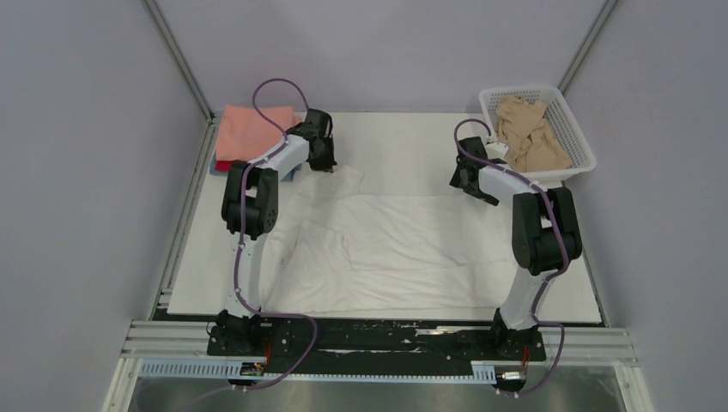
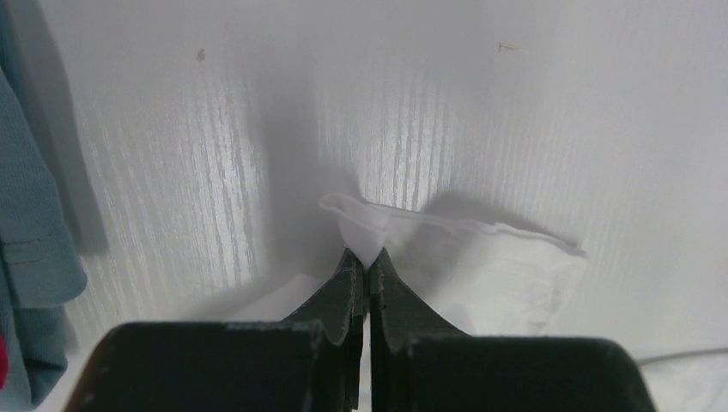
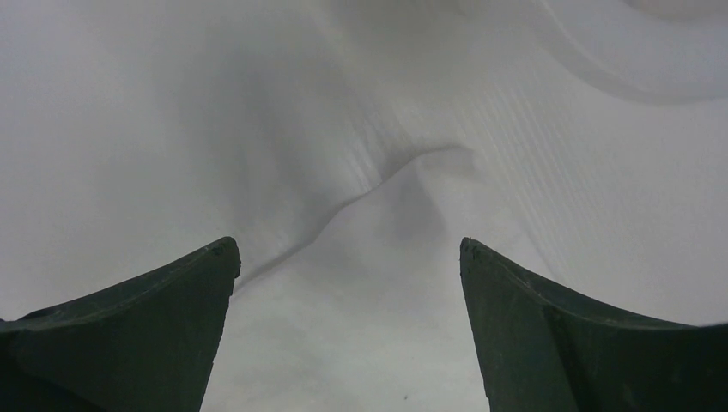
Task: Fold and stack the t-shirts
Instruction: Grab the side of the flattened tshirt furthest away from the robot with both arms
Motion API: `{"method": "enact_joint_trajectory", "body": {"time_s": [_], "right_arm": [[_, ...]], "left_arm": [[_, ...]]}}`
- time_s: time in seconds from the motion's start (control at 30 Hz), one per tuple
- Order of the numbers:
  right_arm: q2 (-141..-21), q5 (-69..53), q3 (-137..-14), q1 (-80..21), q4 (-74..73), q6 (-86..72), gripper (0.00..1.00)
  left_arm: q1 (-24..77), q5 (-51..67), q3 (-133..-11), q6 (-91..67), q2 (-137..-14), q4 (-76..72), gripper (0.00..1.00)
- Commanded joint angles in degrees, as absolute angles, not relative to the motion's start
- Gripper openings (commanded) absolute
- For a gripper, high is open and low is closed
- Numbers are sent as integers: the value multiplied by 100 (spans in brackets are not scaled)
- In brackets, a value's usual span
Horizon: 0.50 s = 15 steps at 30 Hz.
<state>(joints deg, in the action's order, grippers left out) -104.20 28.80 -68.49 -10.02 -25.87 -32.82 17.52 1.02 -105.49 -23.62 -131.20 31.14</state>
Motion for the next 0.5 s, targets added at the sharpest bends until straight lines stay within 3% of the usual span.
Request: {"method": "enact_joint_trajectory", "body": {"time_s": [0.0,0.47], "right_arm": [[-10875,3638,-7564,-1027,-2910,-3346,99],[-11184,3969,-7409,-1028,-3379,-3477,90]], "left_arm": [[1800,282,-10397,-2207,-12689,3015,0],[1809,349,-10064,-2187,-12419,2783,0]]}}
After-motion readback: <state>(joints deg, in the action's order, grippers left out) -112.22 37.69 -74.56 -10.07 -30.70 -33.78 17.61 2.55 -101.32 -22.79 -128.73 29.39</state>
